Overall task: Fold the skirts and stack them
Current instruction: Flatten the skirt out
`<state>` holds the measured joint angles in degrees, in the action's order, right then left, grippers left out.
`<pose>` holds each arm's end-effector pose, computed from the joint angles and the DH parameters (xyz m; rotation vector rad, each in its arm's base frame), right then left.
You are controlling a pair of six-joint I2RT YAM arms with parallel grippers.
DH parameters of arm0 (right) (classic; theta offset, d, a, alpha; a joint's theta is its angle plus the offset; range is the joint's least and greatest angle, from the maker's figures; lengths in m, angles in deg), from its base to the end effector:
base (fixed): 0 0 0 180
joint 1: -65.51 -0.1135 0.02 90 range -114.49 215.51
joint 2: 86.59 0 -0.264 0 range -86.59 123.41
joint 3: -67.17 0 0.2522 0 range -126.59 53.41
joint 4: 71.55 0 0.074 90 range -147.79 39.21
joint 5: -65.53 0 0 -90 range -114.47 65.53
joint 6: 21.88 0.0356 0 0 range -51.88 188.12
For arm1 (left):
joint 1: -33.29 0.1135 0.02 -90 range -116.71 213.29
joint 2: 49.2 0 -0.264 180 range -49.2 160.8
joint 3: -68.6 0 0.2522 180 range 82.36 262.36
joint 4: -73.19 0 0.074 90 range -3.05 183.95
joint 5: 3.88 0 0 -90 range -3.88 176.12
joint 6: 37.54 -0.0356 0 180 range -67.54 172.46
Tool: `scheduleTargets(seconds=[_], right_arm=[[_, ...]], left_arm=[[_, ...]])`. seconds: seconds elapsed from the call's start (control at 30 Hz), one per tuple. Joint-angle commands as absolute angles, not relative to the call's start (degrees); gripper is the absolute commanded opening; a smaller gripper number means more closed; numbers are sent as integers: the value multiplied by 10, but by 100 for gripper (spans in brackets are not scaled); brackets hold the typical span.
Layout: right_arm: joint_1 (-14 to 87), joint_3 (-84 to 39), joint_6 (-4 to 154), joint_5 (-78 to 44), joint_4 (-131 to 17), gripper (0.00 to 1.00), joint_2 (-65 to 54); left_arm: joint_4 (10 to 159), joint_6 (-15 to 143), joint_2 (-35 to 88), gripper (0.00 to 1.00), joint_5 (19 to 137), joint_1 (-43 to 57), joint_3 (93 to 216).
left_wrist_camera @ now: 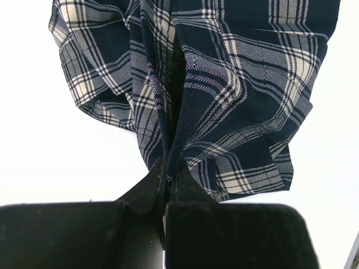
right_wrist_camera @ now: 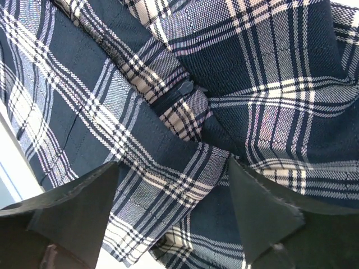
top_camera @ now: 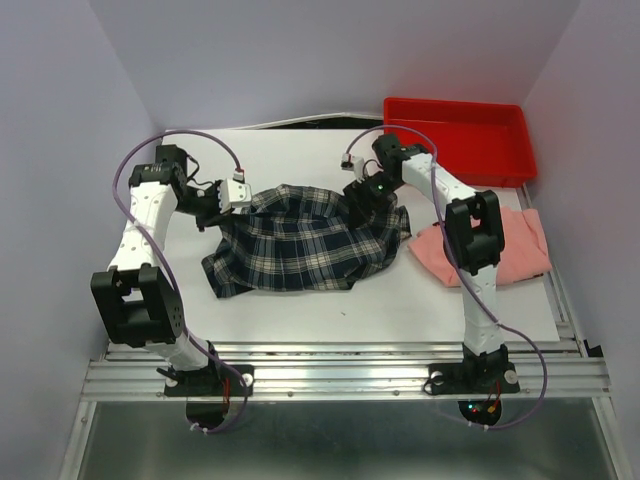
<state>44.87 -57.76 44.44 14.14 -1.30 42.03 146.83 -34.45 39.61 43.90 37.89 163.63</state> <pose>0.4270 0.1846 0.2057 -1.1417 2.4495 0.9351 0.3047 0.0005 0.3121 1.6726 1.6401 -0.2951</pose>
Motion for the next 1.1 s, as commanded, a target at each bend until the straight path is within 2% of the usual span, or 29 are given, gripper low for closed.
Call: scheduleTargets(seconds=[0.0, 0.07, 0.17, 0.2, 0.4, 0.63, 0.7, 0.73, 0.93, 0.97, 1.03, 1.07], right_arm=[[453, -612, 467, 185, -20, 74, 425], [453, -613, 481, 187, -19, 69, 430], [458, -601, 490, 175, -20, 84, 431], [465, -595, 493, 179, -22, 85, 430], [477, -587, 494, 218, -3, 81, 439], [482, -587, 525, 278, 3, 80, 463], [488, -591, 546, 297, -4, 75, 466], [493, -595, 549, 305, -5, 67, 473], [512, -611, 572, 332, -14, 43, 453], [512, -610, 573, 334, -16, 32, 432], [512, -608, 571, 340, -18, 20, 406], [518, -601, 572, 341, -22, 8, 392]], left_arm=[[1462, -333, 368, 0, 432, 379, 1625], [1458, -324, 371, 0, 432, 380, 1624], [1458, -321, 373, 0, 435, 381, 1623], [1457, -322, 373, 0, 435, 381, 1623], [1454, -309, 380, 0, 431, 381, 1630], [1453, -292, 393, 0, 430, 383, 1639], [1453, -283, 395, 0, 428, 383, 1644], [1453, -281, 397, 0, 427, 383, 1647], [1465, -260, 399, 0, 425, 395, 1663], [1478, -259, 399, 0, 421, 410, 1668], [1489, -251, 400, 0, 416, 427, 1687], [1503, -245, 401, 0, 409, 437, 1695]])
